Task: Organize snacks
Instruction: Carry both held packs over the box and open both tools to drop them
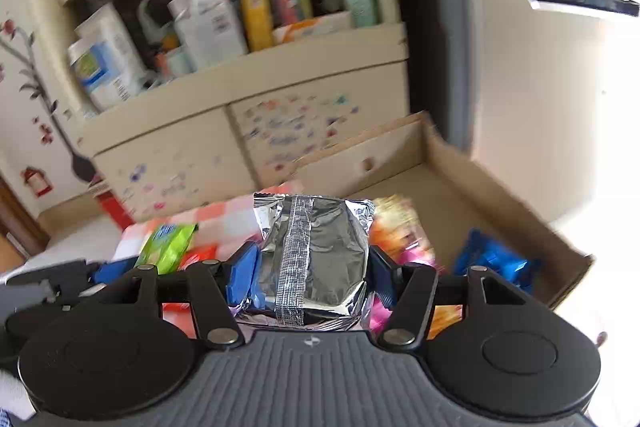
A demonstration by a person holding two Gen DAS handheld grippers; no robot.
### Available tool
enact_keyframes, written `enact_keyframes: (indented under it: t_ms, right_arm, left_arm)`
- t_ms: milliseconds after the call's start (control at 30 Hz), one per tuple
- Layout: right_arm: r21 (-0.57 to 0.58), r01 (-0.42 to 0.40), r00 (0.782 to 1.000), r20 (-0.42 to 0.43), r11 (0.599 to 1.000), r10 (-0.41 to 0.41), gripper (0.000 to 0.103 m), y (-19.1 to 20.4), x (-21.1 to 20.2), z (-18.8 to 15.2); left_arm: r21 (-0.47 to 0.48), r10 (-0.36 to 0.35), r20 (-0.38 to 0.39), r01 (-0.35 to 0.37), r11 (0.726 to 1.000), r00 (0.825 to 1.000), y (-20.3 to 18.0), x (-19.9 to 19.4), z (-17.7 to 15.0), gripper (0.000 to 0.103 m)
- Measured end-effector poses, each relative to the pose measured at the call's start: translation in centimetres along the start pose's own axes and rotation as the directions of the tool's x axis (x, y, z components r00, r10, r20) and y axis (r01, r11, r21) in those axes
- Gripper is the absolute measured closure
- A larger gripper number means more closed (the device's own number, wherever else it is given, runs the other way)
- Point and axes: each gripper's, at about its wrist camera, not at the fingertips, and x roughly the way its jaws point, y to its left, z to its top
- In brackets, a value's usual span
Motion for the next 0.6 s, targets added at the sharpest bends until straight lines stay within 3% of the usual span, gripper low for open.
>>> enact_keyframes:
  t_ms: [333, 600]
  right_arm:
    - [0.065, 0.083, 0.996, 0.021, 0.994, -0.085, 0.037, -3.8, 0.0, 2.1]
    - [0.097, 0.134, 0.991, 0.007, 0.986, -0.136, 0.037, -5.6, 0.7, 2.9]
  left_arm:
    - [0.021, -0.107, 0.01, 0.107, 0.994, 0.994, -4.6, 3.1, 1.8, 0.049]
    - [0.04, -0.138, -0.002, 0.138, 0.99, 0.99, -6.8, 6.3, 2.9, 0.049]
